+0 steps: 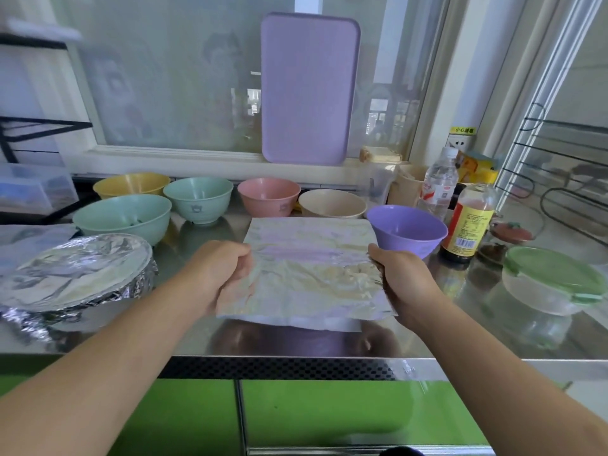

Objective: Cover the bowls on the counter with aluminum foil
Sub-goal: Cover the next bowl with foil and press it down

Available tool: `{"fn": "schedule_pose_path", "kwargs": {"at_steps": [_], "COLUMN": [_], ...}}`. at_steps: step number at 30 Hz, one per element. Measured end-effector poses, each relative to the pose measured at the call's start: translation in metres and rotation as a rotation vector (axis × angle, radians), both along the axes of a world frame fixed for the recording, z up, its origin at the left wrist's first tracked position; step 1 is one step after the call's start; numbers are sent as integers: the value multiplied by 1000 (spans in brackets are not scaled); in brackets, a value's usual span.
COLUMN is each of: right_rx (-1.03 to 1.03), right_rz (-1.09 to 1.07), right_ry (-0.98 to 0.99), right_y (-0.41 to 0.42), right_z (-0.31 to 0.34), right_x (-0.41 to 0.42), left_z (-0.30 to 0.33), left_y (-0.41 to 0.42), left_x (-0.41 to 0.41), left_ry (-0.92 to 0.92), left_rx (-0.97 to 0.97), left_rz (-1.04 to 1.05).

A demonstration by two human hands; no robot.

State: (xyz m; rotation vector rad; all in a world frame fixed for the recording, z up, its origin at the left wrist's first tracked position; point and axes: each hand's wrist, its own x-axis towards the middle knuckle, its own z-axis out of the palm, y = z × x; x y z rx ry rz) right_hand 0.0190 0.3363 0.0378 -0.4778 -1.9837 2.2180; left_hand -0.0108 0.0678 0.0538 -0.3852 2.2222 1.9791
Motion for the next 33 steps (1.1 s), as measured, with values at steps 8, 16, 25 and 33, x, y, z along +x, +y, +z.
{"fn": "schedule_pose_path", "kwargs": {"at_steps": [8, 16, 25, 33], "right_rx": [-72, -28, 263, 1362], "right_rz": [57, 154, 97, 24], "right_ry": [15, -8, -85, 444], "right_y": [4, 19, 15, -20], "right_z": [-9, -5, 20, 49], "right_x": [-2, 0, 9, -9], "left_z": [0, 0, 9, 24], "left_y": [-4, -3, -3, 35], "left_x": [-10, -16, -13, -8], "left_ry": [59, 130, 259, 752], "left_rx": [-167, -272, -477, -1041], "left_rz": [-17, -39, -27, -487]}}
